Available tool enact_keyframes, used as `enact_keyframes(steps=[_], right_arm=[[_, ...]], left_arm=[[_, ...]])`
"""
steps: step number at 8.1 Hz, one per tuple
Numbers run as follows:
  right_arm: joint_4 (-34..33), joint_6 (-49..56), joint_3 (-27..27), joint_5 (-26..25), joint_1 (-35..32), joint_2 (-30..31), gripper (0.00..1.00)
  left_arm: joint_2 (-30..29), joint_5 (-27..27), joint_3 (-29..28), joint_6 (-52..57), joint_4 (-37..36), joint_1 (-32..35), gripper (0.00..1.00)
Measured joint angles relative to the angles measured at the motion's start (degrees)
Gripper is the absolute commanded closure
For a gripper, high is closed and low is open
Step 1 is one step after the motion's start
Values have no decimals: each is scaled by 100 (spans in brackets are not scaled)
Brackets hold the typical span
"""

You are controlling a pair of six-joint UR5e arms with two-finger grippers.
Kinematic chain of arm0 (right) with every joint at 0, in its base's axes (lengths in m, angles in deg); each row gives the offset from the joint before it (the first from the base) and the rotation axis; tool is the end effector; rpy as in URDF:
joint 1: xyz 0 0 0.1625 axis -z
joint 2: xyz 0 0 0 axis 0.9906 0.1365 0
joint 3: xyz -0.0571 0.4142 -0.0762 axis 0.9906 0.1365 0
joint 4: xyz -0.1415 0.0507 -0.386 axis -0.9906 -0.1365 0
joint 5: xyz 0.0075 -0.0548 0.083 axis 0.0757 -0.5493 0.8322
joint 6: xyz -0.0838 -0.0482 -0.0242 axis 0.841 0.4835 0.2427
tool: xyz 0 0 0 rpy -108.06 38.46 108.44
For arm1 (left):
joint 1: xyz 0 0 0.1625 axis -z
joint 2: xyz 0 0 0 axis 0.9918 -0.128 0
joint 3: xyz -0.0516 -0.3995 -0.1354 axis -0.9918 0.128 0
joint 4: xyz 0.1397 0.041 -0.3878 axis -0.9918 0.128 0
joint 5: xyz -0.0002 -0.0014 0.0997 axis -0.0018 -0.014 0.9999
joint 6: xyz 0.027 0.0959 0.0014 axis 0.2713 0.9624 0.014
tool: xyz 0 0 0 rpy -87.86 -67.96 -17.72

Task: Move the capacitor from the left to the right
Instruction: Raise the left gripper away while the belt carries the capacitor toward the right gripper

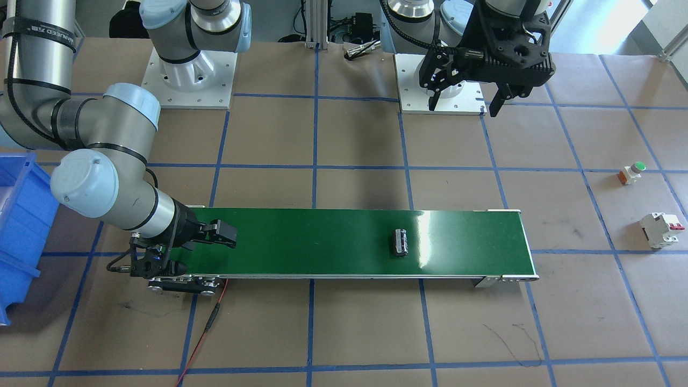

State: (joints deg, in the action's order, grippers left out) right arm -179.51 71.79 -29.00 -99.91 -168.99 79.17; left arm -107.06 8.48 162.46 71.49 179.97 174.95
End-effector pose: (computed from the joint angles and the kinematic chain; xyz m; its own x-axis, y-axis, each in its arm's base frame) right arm 0.1285 -0.5904 0.2584 -0.9586 0.0679 -0.2766 0.0382 0.9931 0.1111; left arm -0.1522 -0.4723 0.5518 -0.9951 0.0993 -0.0030 0.0993 0.9948 -0.0230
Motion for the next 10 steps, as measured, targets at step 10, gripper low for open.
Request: enact_keyframes(steps=[10], right_arm=[[28,131,-1,-44,0,14,0]], left_arm=[[6,-59,0,11,-37,4,0]])
